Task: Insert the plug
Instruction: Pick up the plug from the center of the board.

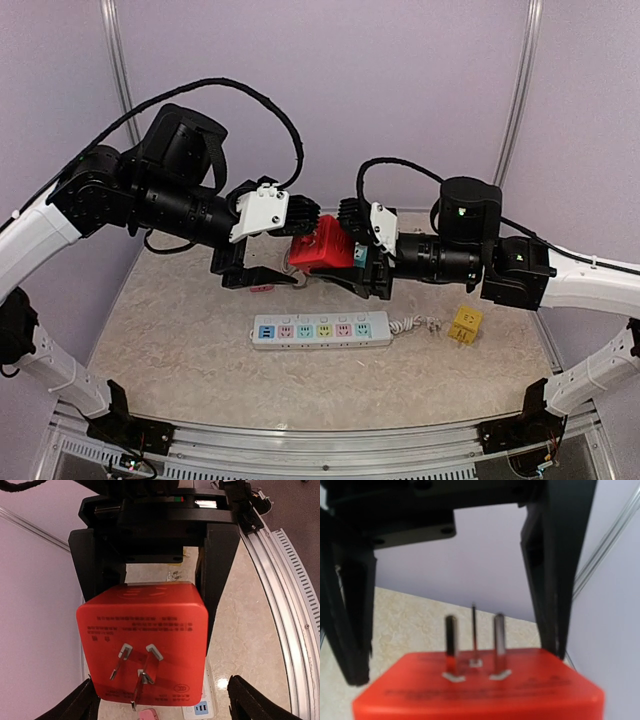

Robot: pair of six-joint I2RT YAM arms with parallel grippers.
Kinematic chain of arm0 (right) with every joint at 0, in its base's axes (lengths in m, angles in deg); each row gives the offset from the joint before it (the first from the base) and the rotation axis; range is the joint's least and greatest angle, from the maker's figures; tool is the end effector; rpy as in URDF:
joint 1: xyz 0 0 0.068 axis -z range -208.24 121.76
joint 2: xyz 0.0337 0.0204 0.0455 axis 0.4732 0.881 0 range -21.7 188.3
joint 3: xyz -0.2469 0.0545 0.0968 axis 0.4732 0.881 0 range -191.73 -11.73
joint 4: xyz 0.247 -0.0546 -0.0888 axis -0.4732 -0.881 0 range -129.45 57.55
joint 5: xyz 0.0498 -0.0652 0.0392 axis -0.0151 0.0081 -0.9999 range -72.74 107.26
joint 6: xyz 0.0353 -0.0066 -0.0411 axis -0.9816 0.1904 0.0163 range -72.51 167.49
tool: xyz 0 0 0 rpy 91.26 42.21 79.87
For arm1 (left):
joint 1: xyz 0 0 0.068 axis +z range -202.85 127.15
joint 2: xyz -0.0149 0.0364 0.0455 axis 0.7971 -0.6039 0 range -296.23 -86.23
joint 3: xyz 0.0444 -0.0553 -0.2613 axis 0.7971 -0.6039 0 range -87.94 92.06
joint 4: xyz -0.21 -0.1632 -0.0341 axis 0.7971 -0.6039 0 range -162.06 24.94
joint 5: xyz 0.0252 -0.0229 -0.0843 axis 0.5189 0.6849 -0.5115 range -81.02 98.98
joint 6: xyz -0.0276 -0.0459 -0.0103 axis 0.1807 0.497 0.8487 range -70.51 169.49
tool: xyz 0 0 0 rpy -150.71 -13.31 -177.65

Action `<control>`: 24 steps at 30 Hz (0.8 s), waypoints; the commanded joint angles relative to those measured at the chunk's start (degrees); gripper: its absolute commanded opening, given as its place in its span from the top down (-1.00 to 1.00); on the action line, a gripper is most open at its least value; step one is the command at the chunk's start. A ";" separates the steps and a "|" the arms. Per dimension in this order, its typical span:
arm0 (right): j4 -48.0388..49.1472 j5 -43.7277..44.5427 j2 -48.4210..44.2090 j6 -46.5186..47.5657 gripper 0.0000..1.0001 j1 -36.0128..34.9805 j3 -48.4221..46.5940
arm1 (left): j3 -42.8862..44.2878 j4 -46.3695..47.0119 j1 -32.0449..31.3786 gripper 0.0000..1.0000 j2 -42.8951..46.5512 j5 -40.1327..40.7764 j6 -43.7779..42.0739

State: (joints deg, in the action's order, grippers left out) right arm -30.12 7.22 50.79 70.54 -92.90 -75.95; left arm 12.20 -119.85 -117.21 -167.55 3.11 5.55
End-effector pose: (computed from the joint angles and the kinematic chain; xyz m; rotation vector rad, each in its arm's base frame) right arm 0.1264 0.2818 0.3749 -1.2862 1.1427 0.6900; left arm 0.1217 -0.2623 0.4457 1.8263 1.2483 -0.3116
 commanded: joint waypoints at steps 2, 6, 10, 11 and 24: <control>4.08 1.59 -1.06 -0.73 1.00 -0.33 -0.08 | 1.31 1.18 -0.64 -0.63 -0.86 0.68 1.14; 4.61 1.77 -0.89 -0.70 1.00 -0.34 0.37 | 1.11 1.71 -0.84 -0.63 -0.90 0.80 1.87; 5.35 0.77 -0.81 -0.98 1.00 -0.30 0.32 | 1.46 2.01 -1.43 -0.61 -1.49 1.22 2.37; 5.60 -0.01 -0.90 -0.99 1.00 -0.35 0.43 | 1.46 2.01 -1.59 -0.62 -1.54 1.60 2.45; 6.22 -3.10 -1.23 0.42 1.00 -0.55 0.89 | 1.99 3.45 -1.65 0.20 -2.18 4.60 2.99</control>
State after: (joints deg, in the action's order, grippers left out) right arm -26.64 4.79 50.66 71.65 -93.01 -75.30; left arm 12.76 -117.64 -118.54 -169.14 6.87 8.17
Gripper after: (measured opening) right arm 0.593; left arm 0.589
